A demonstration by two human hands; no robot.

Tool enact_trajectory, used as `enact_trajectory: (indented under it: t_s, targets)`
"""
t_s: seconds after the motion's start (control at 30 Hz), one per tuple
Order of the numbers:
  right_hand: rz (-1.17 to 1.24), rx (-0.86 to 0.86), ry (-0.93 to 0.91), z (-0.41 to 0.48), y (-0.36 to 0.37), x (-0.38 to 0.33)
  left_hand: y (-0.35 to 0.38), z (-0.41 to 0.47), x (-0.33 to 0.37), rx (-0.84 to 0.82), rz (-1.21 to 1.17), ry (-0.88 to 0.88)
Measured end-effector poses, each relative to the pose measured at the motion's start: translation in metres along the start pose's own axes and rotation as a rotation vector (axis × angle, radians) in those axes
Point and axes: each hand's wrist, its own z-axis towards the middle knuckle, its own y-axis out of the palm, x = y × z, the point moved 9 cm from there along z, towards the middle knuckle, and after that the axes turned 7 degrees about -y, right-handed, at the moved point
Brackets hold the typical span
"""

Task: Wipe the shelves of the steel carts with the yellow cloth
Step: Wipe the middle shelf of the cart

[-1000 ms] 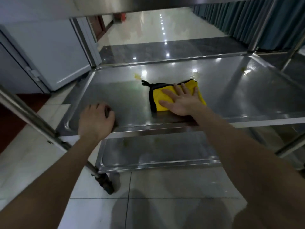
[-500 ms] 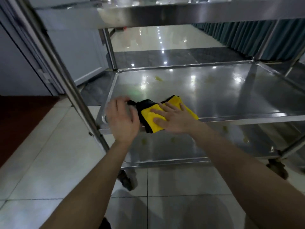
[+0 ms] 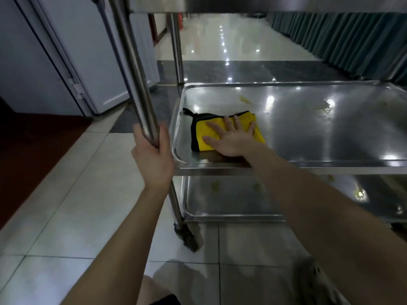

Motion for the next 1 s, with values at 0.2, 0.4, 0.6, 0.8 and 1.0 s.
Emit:
enact_trajectory:
  t_s: [0.2, 0.4, 0.6, 0.8, 1.0]
  targets:
    - [-0.023, 0.020, -0.062, 0.057, -0.005, -0.061, 0.002, 0.008, 0.004, -0.011, -0.044, 0.055]
    - [-0.005, 0.012, -0.237, 0.007, 0.010, -0.088, 0.005, 0.015, -0.005, 0.005, -0.041, 0.032]
    - [-0.017, 0.081, -0.388, -0.057, 0.005, -0.089, 0.007, 0.017, -0.002, -0.002, -0.038, 0.076]
    - [0.032, 0.251, -0.493, -0.093, -0.004, -0.063, 0.010, 0.017, -0.007, -0.025, -0.041, 0.047]
    - [0.030, 0.346, -0.455, -0.105, -0.003, -0.065, 0.006, 0.015, -0.001, -0.030, -0.068, 0.022]
